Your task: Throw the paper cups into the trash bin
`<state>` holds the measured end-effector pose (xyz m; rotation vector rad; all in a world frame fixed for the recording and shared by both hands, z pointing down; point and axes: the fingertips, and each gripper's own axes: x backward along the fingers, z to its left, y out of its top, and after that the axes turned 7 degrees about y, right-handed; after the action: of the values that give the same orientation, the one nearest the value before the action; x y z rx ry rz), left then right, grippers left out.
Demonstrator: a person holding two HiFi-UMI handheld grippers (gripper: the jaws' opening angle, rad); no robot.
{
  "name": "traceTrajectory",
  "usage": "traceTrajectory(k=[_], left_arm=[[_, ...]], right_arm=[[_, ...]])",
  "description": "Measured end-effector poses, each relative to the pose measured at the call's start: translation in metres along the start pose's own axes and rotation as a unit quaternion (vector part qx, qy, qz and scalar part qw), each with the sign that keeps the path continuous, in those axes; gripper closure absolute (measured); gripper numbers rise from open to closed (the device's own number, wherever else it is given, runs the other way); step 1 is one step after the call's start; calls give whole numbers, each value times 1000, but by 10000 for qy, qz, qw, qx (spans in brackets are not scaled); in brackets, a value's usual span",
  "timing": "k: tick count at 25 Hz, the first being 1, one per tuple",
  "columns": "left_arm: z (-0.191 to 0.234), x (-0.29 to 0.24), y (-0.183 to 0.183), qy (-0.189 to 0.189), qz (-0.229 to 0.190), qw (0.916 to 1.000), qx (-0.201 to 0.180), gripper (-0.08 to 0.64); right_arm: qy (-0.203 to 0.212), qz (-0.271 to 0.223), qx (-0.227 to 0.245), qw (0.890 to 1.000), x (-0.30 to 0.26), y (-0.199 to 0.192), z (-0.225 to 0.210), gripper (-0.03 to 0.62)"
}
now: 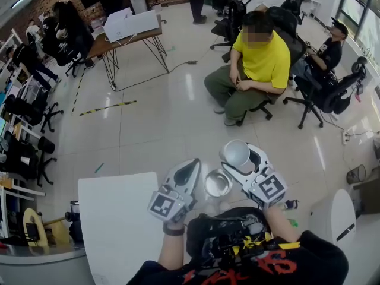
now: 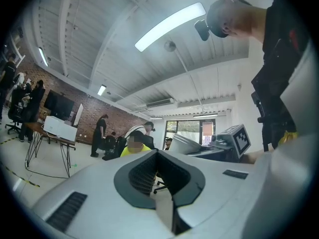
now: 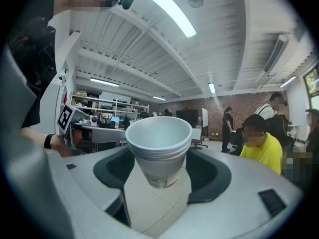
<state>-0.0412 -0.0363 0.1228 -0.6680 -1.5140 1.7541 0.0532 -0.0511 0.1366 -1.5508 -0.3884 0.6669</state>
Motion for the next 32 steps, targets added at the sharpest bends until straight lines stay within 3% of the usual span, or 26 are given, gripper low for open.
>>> traceTrajectory(k=[11, 16, 19, 24, 26, 32], left_arm=[[-11, -22, -11, 16, 204, 9997, -107, 558], [-22, -20, 28, -174, 202, 9980, -570, 558], [-42, -31, 24, -436, 256, 9973, -526, 558], [-5, -44, 34, -178, -117, 9960, -863, 558], [-8, -44, 25, -139, -187, 9970, -736, 558], [-2, -32, -3, -102, 229, 9989, -395, 558]], right_arm=[[-155, -4, -150, 9998, 19, -6, -29, 259], [-445, -211, -229, 9985, 28, 16, -33, 259], [-619, 17, -376, 9974, 42, 0, -32, 259], [-271, -51, -258, 9993, -3, -14, -41, 259], [-317, 48, -246, 9992, 4, -28, -43, 259], [-605, 71, -652, 9960, 9, -38, -51, 259]])
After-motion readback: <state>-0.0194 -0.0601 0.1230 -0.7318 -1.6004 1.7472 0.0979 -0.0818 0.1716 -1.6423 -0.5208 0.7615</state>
